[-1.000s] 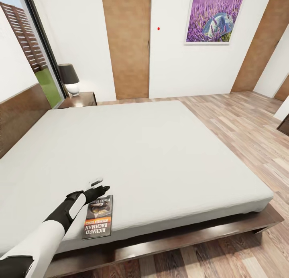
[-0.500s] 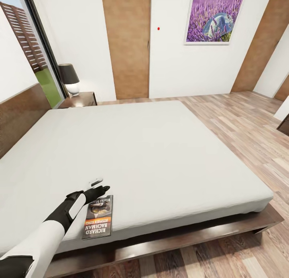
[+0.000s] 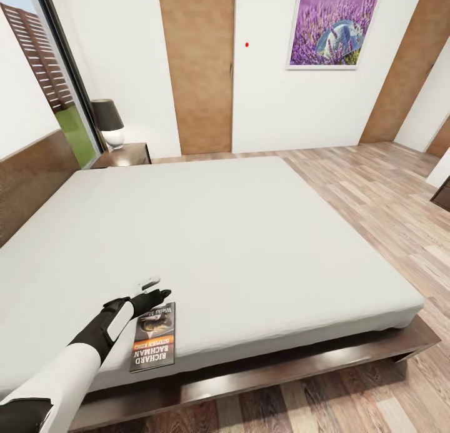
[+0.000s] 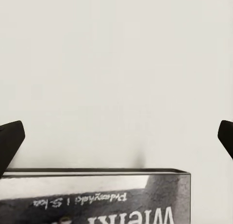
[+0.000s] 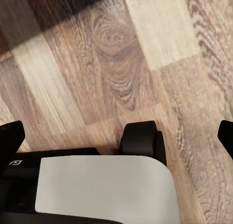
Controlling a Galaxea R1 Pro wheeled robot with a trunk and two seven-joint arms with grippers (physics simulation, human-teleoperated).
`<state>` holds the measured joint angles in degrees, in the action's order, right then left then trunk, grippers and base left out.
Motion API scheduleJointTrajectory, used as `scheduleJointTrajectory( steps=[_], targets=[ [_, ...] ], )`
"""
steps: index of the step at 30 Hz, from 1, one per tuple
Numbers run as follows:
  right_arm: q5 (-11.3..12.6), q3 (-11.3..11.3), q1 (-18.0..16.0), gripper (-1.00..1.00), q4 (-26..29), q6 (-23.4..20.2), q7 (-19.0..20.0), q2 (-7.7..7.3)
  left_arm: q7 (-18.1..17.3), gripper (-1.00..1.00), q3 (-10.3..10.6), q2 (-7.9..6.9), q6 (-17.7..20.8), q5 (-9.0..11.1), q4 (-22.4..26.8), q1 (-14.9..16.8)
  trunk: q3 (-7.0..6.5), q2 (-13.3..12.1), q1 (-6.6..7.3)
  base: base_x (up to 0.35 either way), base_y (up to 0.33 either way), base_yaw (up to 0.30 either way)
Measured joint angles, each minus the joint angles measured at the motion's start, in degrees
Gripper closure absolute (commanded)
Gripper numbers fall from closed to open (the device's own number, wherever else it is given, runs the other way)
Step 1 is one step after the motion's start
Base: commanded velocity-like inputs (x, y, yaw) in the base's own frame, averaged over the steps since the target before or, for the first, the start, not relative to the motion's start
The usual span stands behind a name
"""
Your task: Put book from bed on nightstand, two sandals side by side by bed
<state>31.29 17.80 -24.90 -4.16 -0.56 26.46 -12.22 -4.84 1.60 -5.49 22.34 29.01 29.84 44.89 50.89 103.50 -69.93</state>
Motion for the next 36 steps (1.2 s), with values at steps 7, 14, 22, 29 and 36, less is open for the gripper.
scheduleJointTrajectory(
  steps=[7,14,22,29,36],
  targets=[
    [0.0,0.0,0.0,-1.0,0.0,0.0,0.0,0.0,0.0,-1.0,0.0,0.0,-0.1,0.0,-0.1,0.0,0.0,0.0,0.0,0.022,0.0,0.0],
    [0.0,0.0,0.0,-1.0,0.0,0.0,0.0,0.0,0.0,-1.0,0.0,0.0,-0.1,0.0,0.0,0.0,0.0,0.0,0.0,0.036,0.0,0.0],
    [0.0,0.0,0.0,-1.0,0.0,0.0,0.0,0.0,0.0,-1.0,0.1,0.0,-0.1,0.0,-0.1,0.0,0.0,0.0,-0.01,-0.122,0.0,0.0],
    [0.0,0.0,0.0,-1.0,0.0,0.0,0.0,-0.01,0.0,-1.0,0.1,0.0,-0.2,0.0,-0.1,0.0,0.0,0.0,0.0,-0.011,0.0,0.0],
    [0.0,0.0,0.0,-1.0,0.0,0.0,0.0,0.0,0.0,-1.0,0.1,0.0,-0.2,0.0,-0.1,0.0,0.0,0.0,0.0,0.0,0.0,0.0]
  ],
)
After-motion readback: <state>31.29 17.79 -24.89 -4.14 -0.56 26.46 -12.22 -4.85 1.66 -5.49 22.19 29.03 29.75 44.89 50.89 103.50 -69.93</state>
